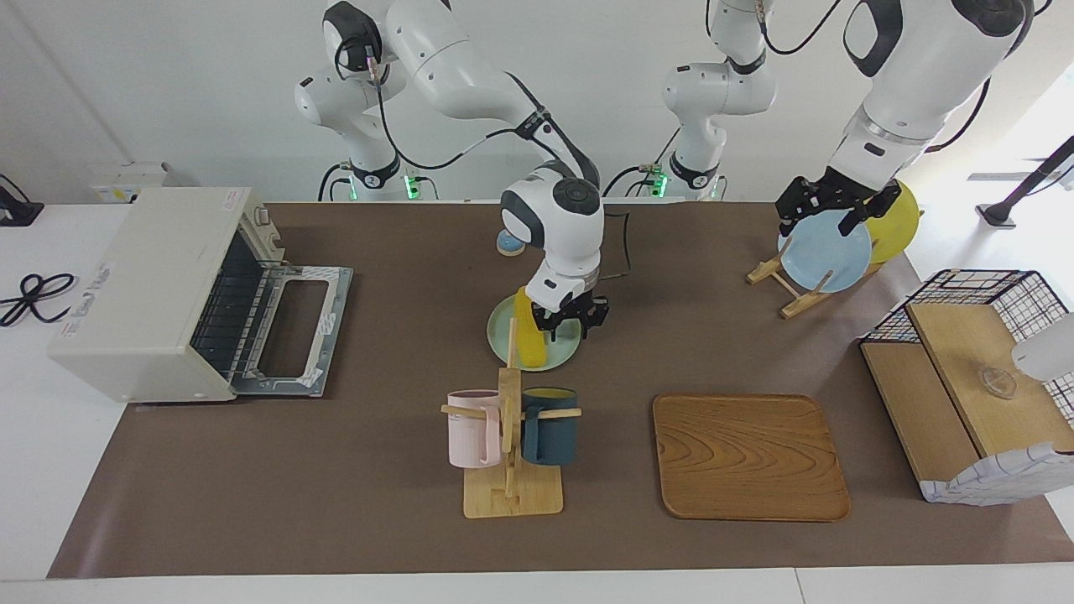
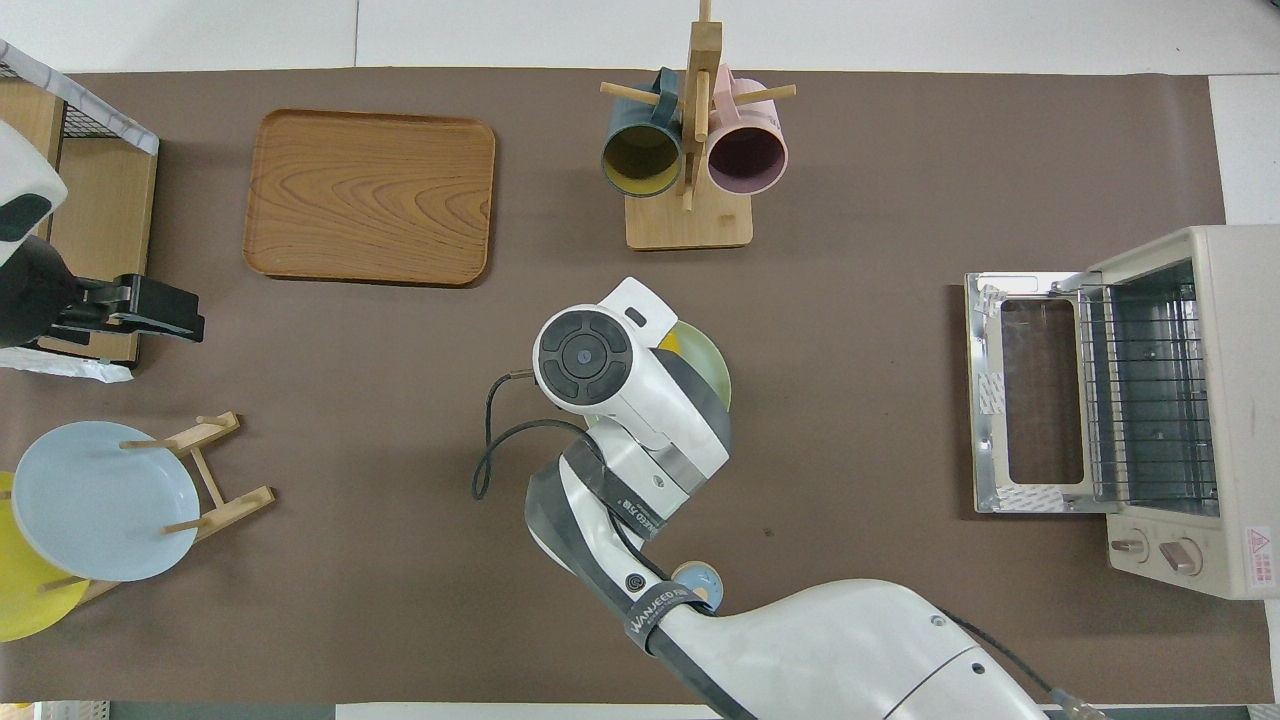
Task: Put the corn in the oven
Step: 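Grasp the corn on the plate with the right gripper and lift it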
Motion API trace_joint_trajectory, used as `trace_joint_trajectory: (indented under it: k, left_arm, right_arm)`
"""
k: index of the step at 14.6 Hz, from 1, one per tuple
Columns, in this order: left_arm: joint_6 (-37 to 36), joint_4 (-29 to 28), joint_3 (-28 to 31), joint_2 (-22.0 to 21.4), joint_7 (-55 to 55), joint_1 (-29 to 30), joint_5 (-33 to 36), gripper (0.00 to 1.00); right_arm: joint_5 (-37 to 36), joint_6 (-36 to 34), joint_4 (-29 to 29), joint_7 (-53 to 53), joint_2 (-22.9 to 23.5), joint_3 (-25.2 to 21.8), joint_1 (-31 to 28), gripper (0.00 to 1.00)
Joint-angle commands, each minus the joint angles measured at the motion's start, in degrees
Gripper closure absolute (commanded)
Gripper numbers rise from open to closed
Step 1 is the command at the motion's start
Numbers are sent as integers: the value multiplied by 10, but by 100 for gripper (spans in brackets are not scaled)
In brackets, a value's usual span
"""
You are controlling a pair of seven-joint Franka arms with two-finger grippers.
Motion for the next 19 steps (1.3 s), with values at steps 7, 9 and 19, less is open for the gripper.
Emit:
trace_joint_trajectory:
  k: [7,9,19]
  left_arm:
    - [26,-9,-7,4,9,9,5,0]
    - [25,-9,-7,3,8,6,5,0]
    - [35,-14,-10,3,9,12,5,0]
  right_arm:
    - [4,56,-76,21,-30,16,0,47]
    - [4,49,-78,20,-32,17,0,73]
    - [-118,-226,89,-61,-16,11,-20,100]
